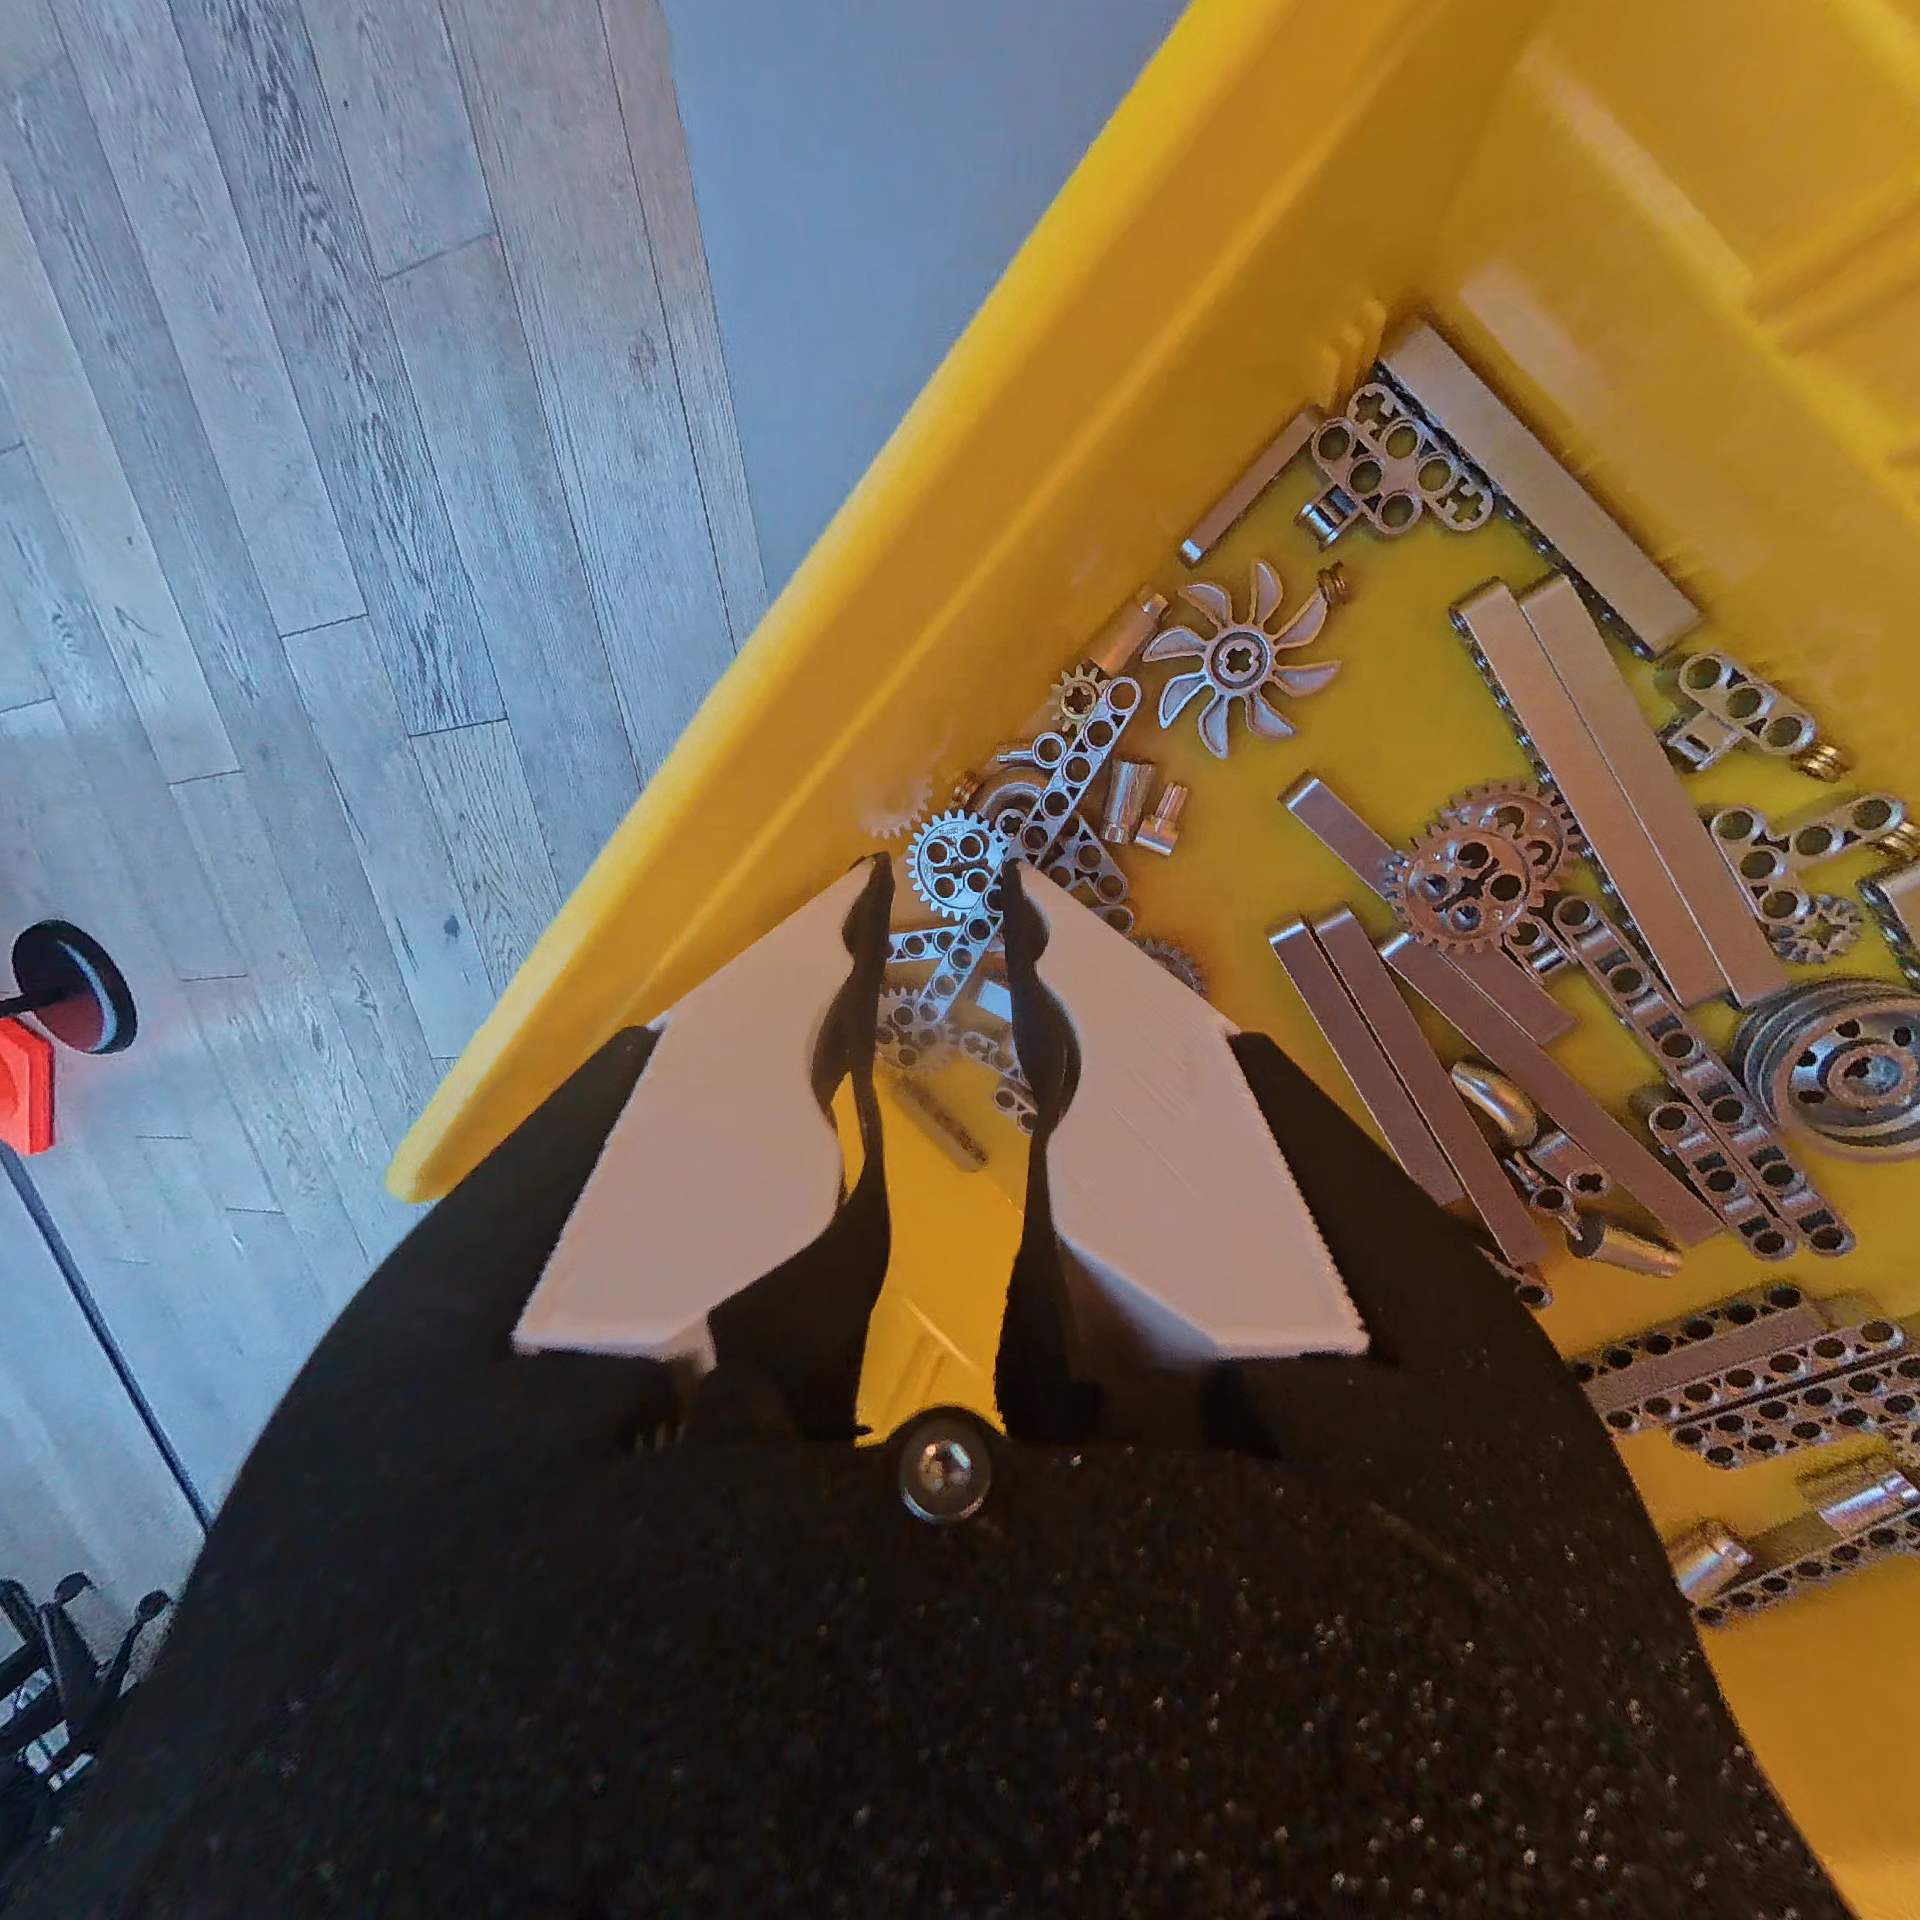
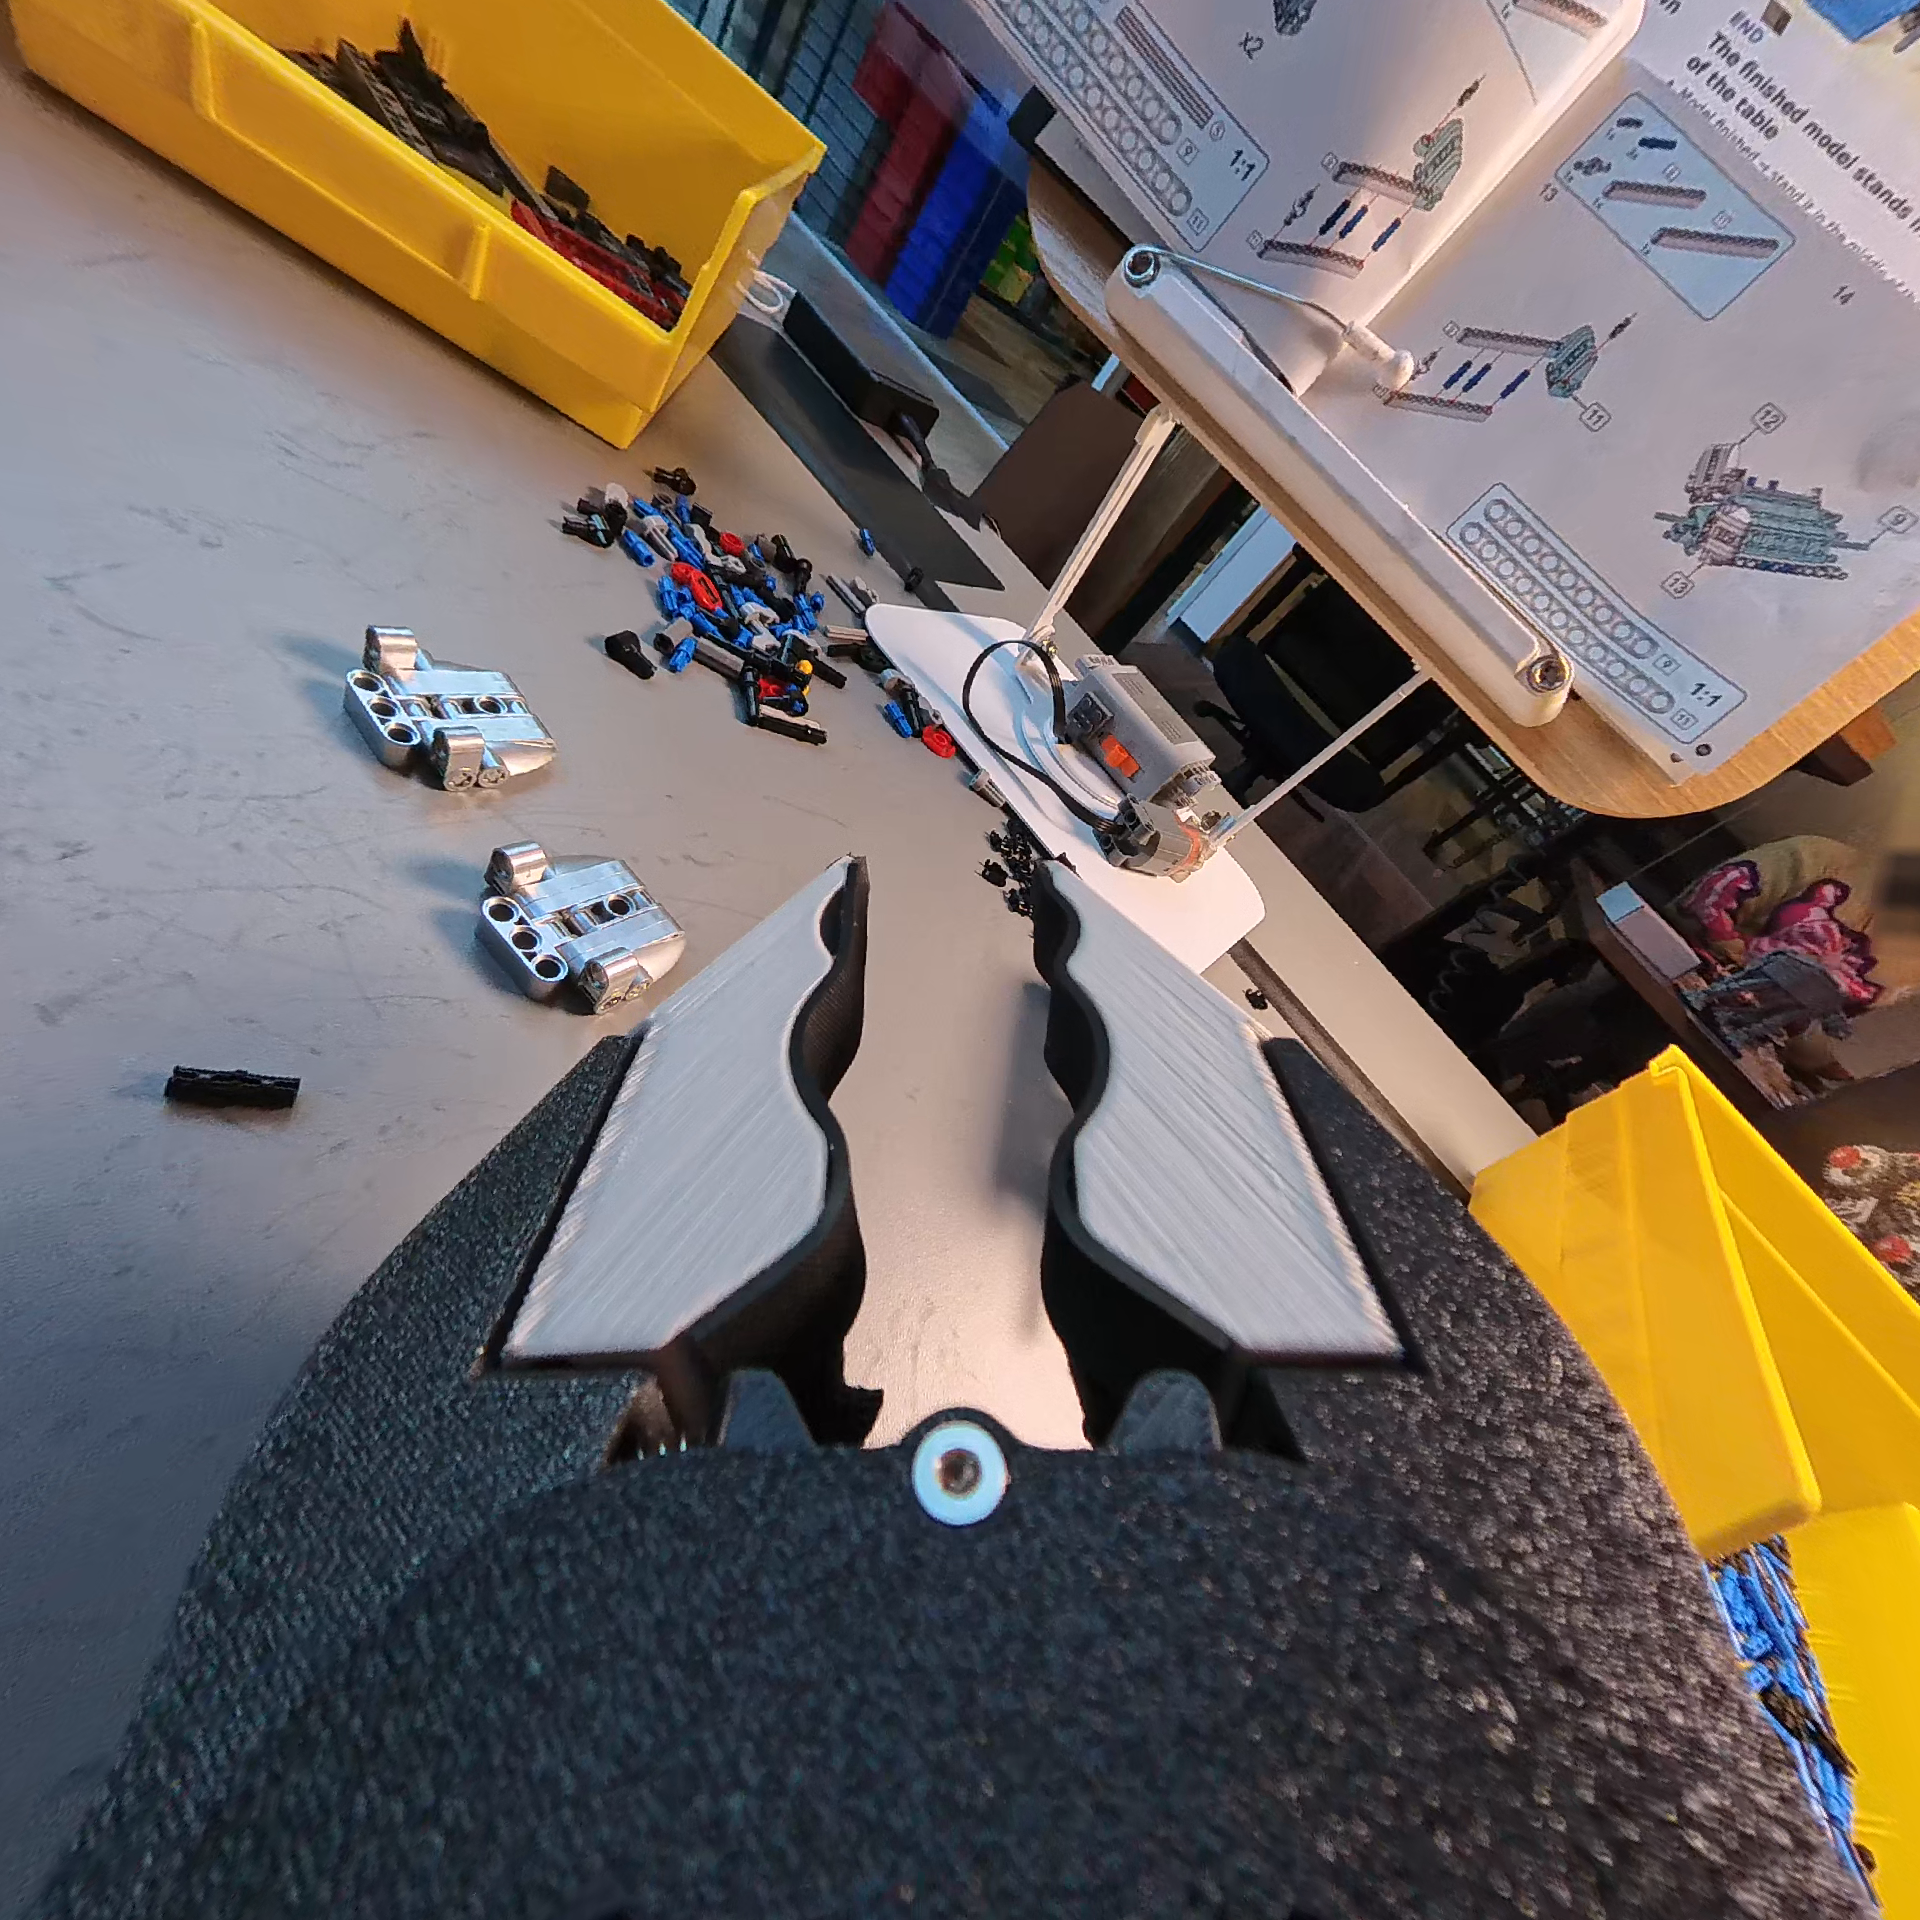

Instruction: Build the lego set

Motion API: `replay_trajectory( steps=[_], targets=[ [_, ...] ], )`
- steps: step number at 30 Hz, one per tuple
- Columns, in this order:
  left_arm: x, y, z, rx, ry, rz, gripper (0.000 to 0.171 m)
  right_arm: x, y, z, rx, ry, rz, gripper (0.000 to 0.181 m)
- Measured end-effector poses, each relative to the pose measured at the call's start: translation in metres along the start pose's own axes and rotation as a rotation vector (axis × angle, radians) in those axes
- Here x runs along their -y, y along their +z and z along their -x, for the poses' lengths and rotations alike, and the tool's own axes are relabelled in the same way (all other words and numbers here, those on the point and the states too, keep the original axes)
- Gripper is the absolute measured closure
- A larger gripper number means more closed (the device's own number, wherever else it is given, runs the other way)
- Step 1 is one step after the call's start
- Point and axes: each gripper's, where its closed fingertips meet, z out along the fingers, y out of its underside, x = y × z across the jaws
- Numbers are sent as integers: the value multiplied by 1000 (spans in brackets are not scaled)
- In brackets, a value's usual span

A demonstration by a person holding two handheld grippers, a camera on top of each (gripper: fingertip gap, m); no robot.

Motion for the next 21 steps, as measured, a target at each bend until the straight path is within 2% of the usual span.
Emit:
replay_trajectory(
  steps=[7,18,21],
  targets=[
    [-1,14,-3,-41,-9,43,155,-1,0,-1,-3,-2,4,151],
    [-9,9,-22,-178,20,74,171,-1,0,0,-1,-5,4,151],
    [-12,6,-30,-225,29,87,171,-1,0,-1,-1,-5,2,151]
  ],
)
